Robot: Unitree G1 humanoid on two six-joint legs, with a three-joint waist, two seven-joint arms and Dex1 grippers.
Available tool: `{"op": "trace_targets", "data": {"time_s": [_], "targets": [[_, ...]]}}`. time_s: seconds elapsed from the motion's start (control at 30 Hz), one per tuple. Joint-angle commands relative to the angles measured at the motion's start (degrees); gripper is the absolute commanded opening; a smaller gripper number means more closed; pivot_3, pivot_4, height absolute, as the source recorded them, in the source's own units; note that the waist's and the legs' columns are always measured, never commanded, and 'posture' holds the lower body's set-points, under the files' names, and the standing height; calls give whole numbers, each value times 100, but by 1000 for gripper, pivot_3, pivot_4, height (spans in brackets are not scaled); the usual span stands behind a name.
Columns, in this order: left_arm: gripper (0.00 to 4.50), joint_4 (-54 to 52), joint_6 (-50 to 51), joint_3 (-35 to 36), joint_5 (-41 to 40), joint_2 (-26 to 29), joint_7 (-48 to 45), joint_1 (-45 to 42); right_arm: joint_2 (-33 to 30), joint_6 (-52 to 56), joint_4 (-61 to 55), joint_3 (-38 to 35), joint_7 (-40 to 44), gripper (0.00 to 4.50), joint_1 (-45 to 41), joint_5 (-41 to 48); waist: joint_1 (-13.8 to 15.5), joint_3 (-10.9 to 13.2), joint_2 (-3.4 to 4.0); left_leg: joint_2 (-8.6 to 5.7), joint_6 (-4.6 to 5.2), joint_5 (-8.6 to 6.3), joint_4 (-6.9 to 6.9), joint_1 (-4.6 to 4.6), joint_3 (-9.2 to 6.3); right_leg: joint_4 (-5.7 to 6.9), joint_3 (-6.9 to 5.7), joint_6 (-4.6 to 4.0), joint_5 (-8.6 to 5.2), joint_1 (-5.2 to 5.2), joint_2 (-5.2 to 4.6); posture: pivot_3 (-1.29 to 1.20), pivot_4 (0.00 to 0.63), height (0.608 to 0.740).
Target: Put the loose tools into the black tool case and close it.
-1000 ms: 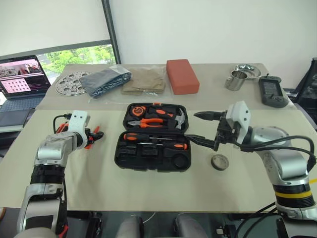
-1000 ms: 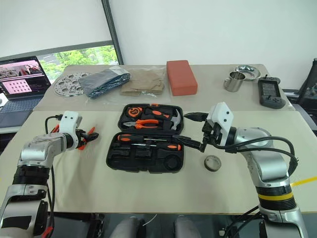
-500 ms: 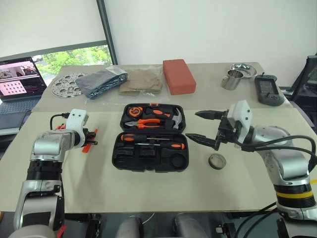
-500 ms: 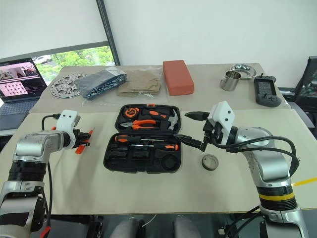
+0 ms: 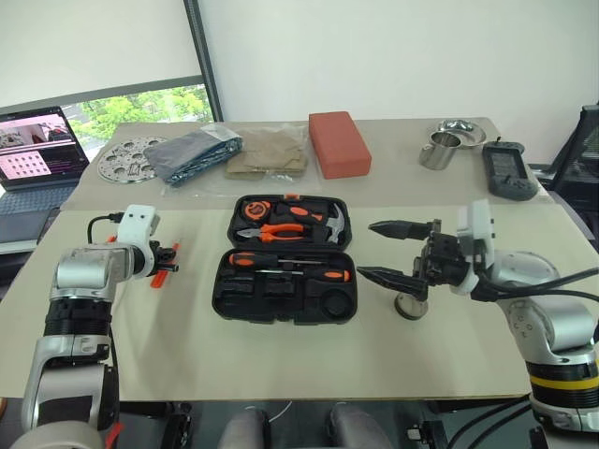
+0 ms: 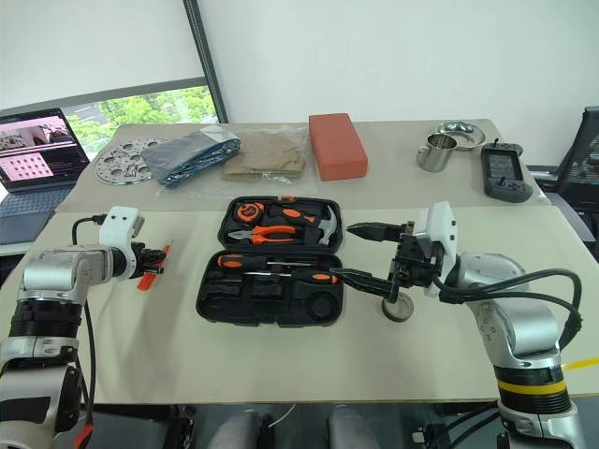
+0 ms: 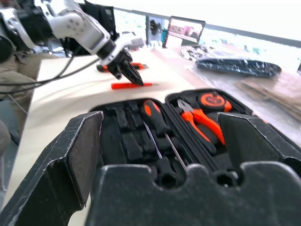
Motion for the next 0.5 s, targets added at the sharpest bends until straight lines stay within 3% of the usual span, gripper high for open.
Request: {"op": "trace_targets", "data": {"time_s": [0.03,0.2,0.3,0.5], "targets": [[182,-121,-207,157,-24,173,-125,-12,-77,-102,-137,-401,115,4500,133,337,16,1,-2,0,0,0,0,-5,-1,-2,-2,0,0,-1,0,0,150,740],[182,-393,-1517,-16,-80,331,-962,-37,-242,-183,-166,-685,301,4500,541,389,67,2,-3,-1,0,0,2,-28,-5,-7,-3,-1,1,-11,-5,0,150,740],[182,-611,-2906,-265,-217,376,-2167,-139,-398,-196,-172,-1021,432,4500,906,458,153,2,-3,-4,-2,1,1,-32,-4,-17,-3,-2,1,-11,-10,0,150,740],[182,-1047,-4059,-1099,-325,470,-4306,-481,-642,-268,-194,-1524,628,4500,1515,479,199,1,-1,-16,-2,1,2,-34,24,-31,-2,-2,1,-1,-17,0,150,740]]}}
